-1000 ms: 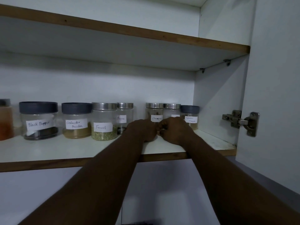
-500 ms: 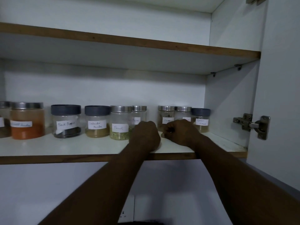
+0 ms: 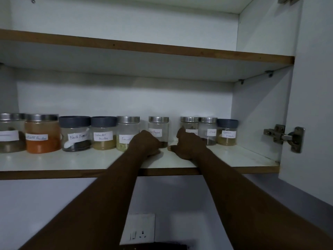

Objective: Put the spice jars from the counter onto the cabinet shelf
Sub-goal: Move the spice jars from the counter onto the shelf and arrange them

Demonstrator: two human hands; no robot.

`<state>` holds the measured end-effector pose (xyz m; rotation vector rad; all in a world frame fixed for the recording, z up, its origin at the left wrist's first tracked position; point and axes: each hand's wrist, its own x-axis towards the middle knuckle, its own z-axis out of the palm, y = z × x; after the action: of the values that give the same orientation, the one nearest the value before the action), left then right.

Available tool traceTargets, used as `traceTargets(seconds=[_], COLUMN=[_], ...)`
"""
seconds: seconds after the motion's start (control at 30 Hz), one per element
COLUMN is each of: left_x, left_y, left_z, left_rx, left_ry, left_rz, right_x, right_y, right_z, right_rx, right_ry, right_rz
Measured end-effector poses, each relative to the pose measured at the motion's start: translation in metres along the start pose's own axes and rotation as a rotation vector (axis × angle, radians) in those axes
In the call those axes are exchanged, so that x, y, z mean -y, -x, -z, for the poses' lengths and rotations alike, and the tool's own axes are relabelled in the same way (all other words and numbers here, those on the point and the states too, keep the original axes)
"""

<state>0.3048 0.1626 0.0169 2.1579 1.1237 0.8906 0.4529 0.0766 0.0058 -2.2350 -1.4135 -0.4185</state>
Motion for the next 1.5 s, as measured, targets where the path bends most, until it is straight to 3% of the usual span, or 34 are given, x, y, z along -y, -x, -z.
traceTargets(seconds=[0.1, 0.2, 0.57, 1.13, 1.33, 1.5], left_x=[0.000, -0.001, -0.010, -0.004, -0.002, 0.004], left_y=[-0.010, -0.016, -0.039, -0.039, -0.026, 0.006], left_z=[0.002, -0.004, -0.026, -0.030, -0.025, -0.016], left_rx=[0.106, 0.098, 0.203, 0.093, 0.026, -0.072], left_ry=[0.001, -0.058, -0.542, -0.584, -0.533, -0.594], left_rz=[-0.008, -0.070, -0.280, -0.345, -0.326, -0.426], right_x=[0.002, 0.006, 0.002, 0.002, 0.003, 0.008], right_y=[0.006, 0.008, 0.005, 0.002, 0.003, 0.007], right_z=[-0.004, -0.005, -0.009, -0.006, -0.006, -0.002], right_rx=[-0.119, -0.190, -0.206, -0.065, -0.139, -0.136], right_ry=[-0.059, -0.093, -0.034, 0.013, -0.005, 0.035], right_rz=[0.058, 0.124, 0.120, 0.102, 0.101, 0.169])
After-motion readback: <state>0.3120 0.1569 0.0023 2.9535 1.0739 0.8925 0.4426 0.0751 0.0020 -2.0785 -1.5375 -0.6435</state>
